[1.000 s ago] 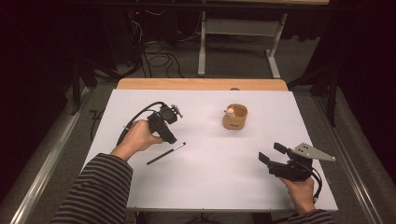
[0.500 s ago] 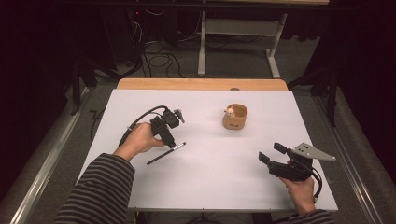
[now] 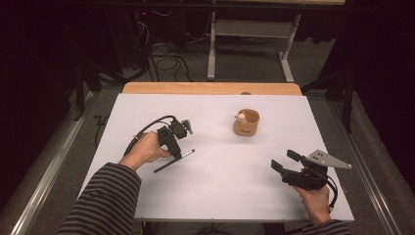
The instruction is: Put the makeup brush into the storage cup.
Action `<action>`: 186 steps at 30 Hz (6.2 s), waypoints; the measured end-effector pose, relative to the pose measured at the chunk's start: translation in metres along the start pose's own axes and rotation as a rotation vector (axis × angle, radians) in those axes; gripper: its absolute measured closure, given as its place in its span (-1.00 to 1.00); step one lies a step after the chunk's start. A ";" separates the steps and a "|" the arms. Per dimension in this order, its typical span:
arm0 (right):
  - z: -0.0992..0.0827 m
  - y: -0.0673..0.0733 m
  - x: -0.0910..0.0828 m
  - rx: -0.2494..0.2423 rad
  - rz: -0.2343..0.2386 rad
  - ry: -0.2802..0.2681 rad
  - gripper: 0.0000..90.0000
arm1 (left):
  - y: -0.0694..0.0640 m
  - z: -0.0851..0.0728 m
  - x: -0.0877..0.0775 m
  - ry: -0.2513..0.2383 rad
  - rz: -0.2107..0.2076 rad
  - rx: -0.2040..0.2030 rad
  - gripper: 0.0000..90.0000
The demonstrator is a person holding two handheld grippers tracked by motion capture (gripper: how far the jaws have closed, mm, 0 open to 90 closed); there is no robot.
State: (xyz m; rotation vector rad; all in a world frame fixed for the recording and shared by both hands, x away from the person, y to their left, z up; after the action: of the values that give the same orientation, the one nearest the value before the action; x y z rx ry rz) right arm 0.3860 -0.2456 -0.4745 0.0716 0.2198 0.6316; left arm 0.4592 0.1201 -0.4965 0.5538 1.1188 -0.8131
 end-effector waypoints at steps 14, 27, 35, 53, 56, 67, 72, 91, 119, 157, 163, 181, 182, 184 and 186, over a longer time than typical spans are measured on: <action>0.000 -0.001 0.000 0.002 -0.008 -0.002 -0.45 | 0.000 -0.010 0.010 0.022 0.002 -0.005 0.36; -0.001 -0.001 0.000 0.001 -0.006 0.005 -0.45 | 0.000 -0.015 0.013 0.028 -0.008 -0.008 0.51; -0.001 -0.002 0.000 0.013 -0.007 0.004 -0.45 | -0.001 -0.017 0.015 0.043 -0.014 -0.008 0.62; -0.002 -0.002 0.000 0.015 -0.017 0.016 -0.44 | -0.002 -0.020 0.018 0.059 -0.015 0.026 0.81; -0.002 -0.002 0.000 0.018 -0.013 0.015 -0.44 | -0.002 -0.020 0.018 0.054 -0.027 0.025 0.83; -0.002 -0.002 0.001 0.017 -0.011 0.019 -0.44 | -0.002 -0.020 0.018 0.057 -0.022 0.014 0.84; -0.002 -0.002 0.001 0.015 -0.011 0.019 -0.44 | -0.002 -0.019 0.017 0.050 -0.015 0.014 0.85; -0.002 -0.002 0.001 0.017 -0.009 0.017 -0.44 | -0.011 -0.014 0.003 -0.036 -0.012 0.040 0.86; -0.003 0.001 0.001 0.016 0.000 0.028 -0.44 | -0.024 -0.008 -0.035 -0.297 -0.054 0.024 0.86; -0.004 0.003 0.003 0.003 0.010 0.037 -0.44 | -0.042 -0.031 -0.051 -0.605 -0.090 -0.094 0.86; -0.003 0.004 0.002 0.006 0.018 0.029 -0.44 | -0.053 -0.030 -0.047 -0.623 -0.106 -0.088 0.86; -0.004 0.004 0.003 0.014 0.022 0.036 -0.44 | -0.075 -0.020 -0.038 -0.682 -0.156 -0.053 0.86; -0.004 0.004 0.003 0.016 0.022 0.034 -0.44 | -0.076 -0.020 -0.037 -0.684 -0.159 -0.051 0.86; -0.004 0.004 0.003 0.023 0.023 0.038 -0.44 | -0.079 -0.019 -0.036 -0.690 -0.166 -0.050 0.86; -0.004 0.004 0.003 0.024 0.023 0.037 -0.44 | -0.081 -0.017 -0.036 -0.697 -0.173 -0.047 0.86</action>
State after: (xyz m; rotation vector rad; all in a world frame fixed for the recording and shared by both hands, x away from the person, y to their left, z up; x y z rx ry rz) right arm 0.3851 -0.2400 -0.4786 0.0859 0.2626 0.6535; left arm 0.3775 0.0952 -0.4686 0.1050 0.5412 -1.0219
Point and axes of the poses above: each handheld gripper's, and its own axes: x roughly forward along the jaws, z roughly out of its top, y roughly to its left, the point moved 6 cm from there along x, roughly forward along the jaws, and after that the axes turned 13 degrees about -y, right-handed, at the moved point
